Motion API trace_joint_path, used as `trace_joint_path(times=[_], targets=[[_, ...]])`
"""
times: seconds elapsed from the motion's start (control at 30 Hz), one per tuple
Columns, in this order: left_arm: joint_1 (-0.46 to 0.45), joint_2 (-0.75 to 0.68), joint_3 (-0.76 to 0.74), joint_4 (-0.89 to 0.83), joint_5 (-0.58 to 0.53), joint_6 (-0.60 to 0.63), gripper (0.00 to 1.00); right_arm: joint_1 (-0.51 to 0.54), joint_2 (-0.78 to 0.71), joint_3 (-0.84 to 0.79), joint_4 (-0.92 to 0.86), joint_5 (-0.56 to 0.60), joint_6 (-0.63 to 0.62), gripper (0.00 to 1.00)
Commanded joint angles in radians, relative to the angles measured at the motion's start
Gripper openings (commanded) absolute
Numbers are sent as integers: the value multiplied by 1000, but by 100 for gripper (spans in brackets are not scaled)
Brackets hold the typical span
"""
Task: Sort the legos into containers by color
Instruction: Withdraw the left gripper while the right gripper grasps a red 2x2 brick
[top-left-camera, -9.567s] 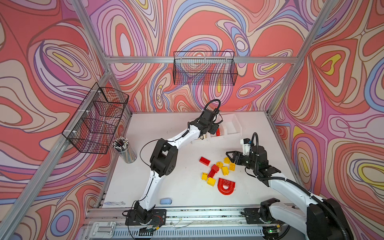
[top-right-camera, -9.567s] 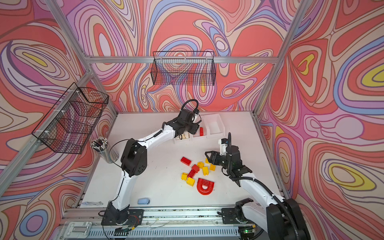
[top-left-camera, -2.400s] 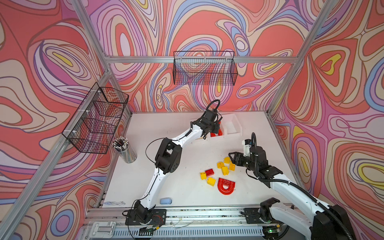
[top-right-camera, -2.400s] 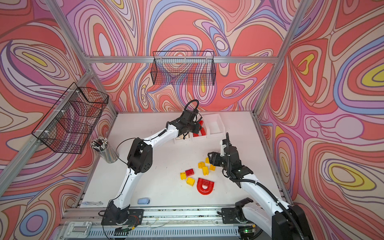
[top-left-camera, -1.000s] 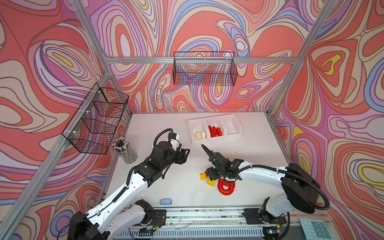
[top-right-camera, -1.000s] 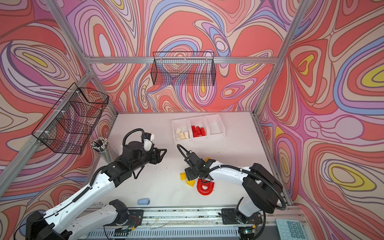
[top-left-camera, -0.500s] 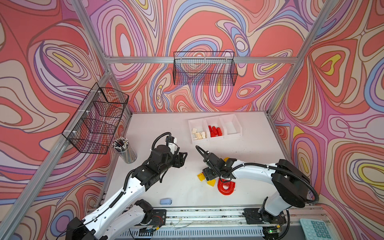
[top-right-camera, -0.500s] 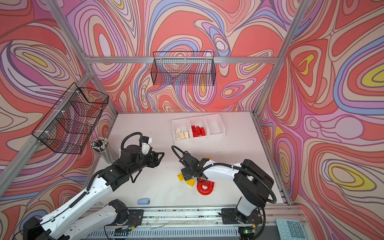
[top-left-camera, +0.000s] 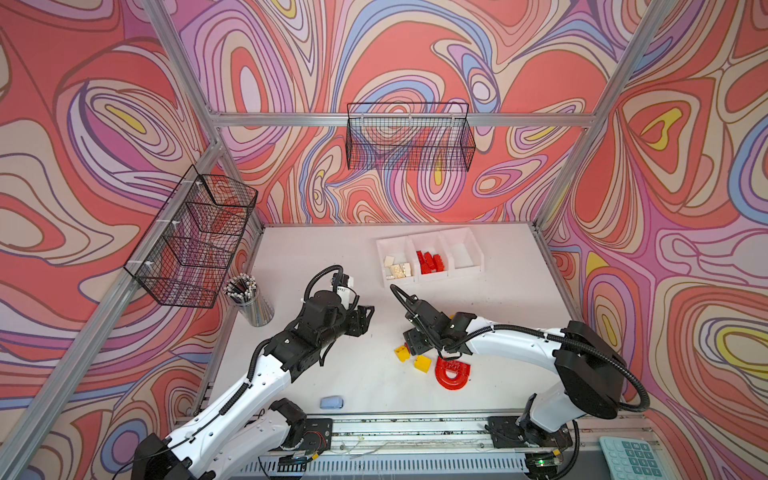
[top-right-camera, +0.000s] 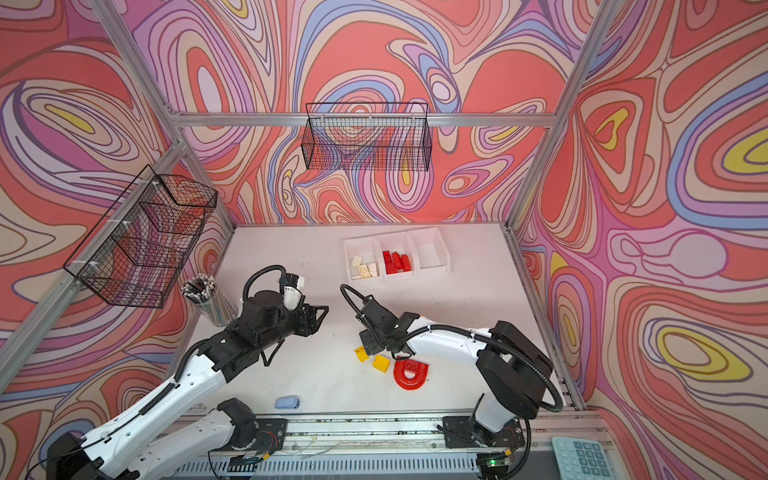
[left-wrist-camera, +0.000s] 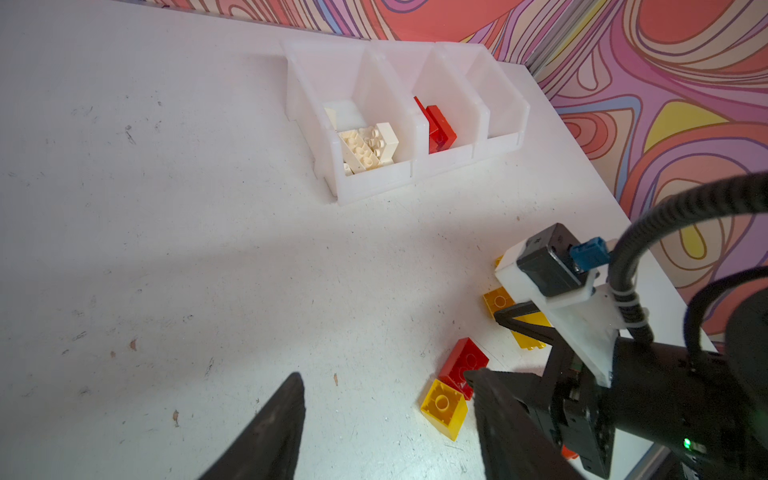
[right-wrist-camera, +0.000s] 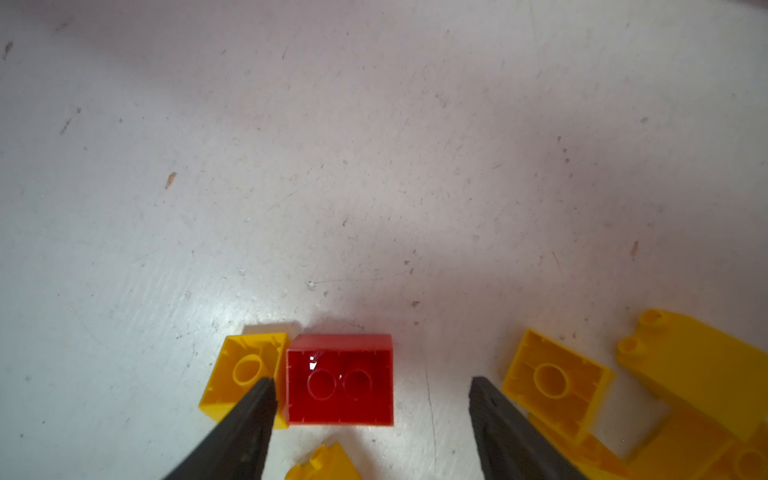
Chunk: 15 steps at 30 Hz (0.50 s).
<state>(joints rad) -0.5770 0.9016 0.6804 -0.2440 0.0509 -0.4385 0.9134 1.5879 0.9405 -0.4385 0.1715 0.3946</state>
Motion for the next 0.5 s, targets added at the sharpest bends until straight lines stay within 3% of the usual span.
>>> trace_joint_path(times=[0.0,0.47], targets=[[-1,-7,-13,-12,-8,-2,64,9,20,15,-1,6,12,77],[-1,-3,-21,-12,-7,2,64,18,97,-12,46,-10,19,76]])
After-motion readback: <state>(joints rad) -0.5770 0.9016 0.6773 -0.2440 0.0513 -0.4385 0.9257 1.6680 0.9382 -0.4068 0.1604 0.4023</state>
